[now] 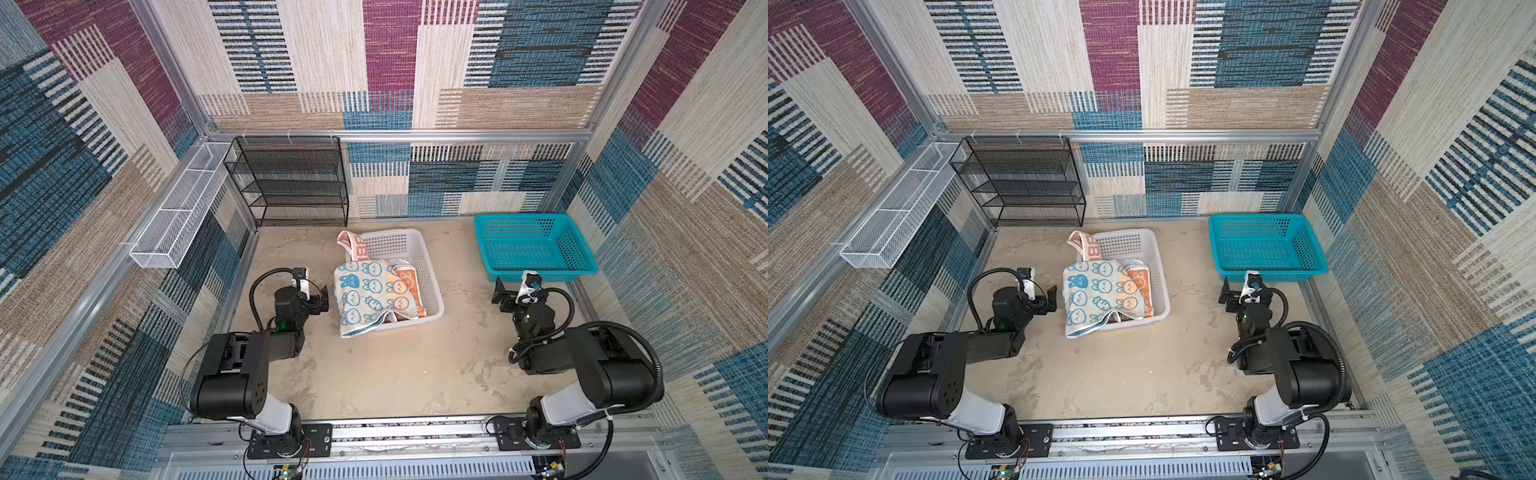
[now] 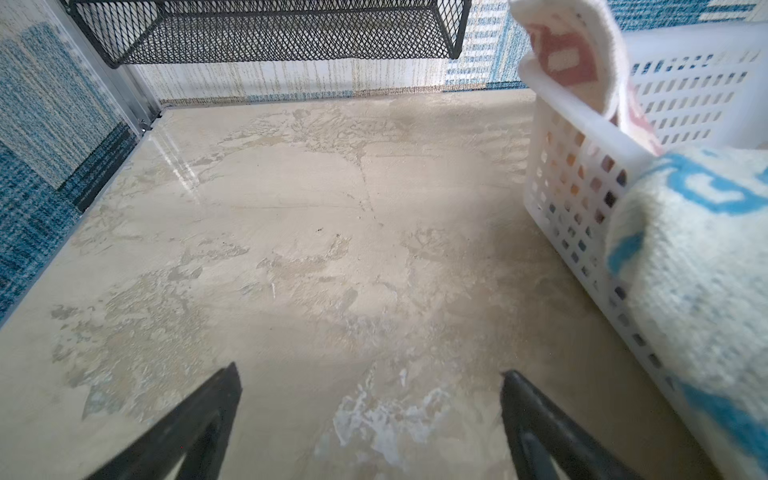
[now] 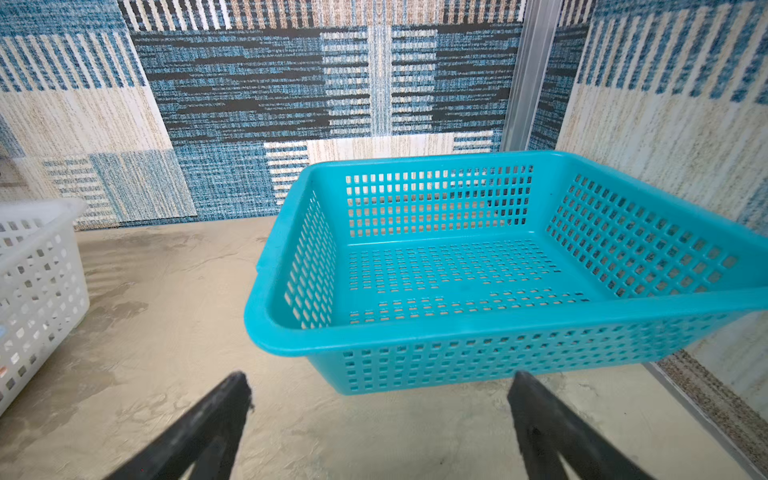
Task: Fold and stack the towels
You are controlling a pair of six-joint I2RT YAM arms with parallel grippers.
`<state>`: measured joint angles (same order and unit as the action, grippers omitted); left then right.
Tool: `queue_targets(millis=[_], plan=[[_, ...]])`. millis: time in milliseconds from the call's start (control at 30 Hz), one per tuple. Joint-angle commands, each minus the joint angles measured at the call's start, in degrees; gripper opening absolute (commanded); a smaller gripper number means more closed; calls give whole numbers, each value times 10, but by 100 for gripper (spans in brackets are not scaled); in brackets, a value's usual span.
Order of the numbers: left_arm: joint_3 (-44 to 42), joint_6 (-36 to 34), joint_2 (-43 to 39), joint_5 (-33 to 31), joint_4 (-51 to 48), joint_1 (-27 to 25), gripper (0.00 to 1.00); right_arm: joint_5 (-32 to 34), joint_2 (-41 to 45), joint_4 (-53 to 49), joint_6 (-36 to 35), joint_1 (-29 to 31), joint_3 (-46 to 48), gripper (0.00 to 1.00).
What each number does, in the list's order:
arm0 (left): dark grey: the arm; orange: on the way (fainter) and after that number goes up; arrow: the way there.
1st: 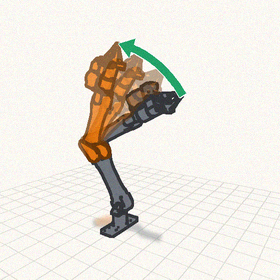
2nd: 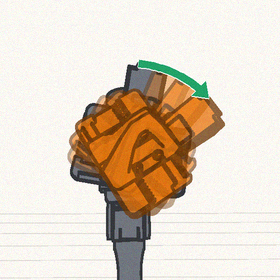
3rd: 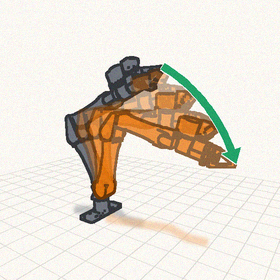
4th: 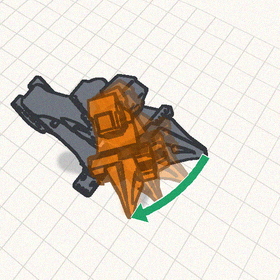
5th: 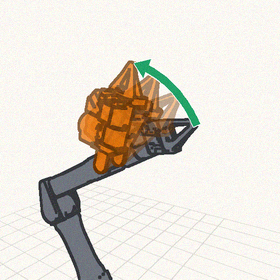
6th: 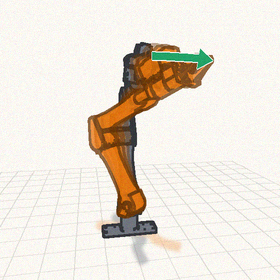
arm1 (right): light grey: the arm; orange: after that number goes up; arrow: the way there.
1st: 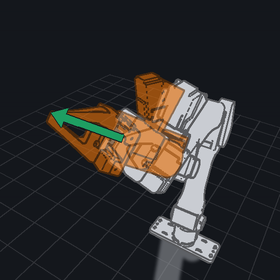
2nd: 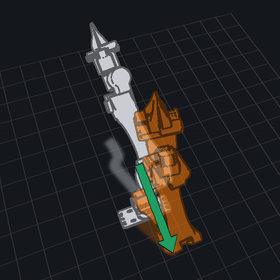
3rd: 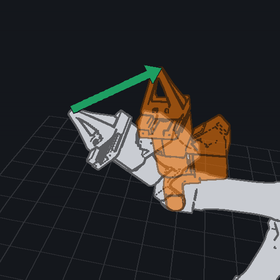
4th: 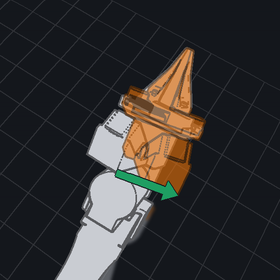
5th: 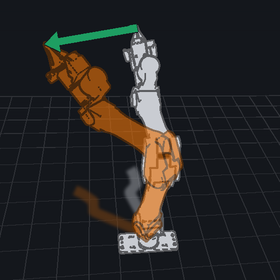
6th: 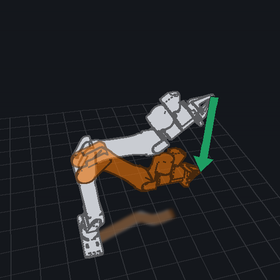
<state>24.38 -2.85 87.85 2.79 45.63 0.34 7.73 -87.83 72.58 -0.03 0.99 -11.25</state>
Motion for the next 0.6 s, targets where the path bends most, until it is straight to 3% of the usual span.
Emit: queue_targets(millis=[0,567], plan=[[0,-5,0,-1,9,0,100,4,2,19,5,0,-3,99],[10,7,4,32,-8,18,100,3,2,17,6,0,-3,99]])
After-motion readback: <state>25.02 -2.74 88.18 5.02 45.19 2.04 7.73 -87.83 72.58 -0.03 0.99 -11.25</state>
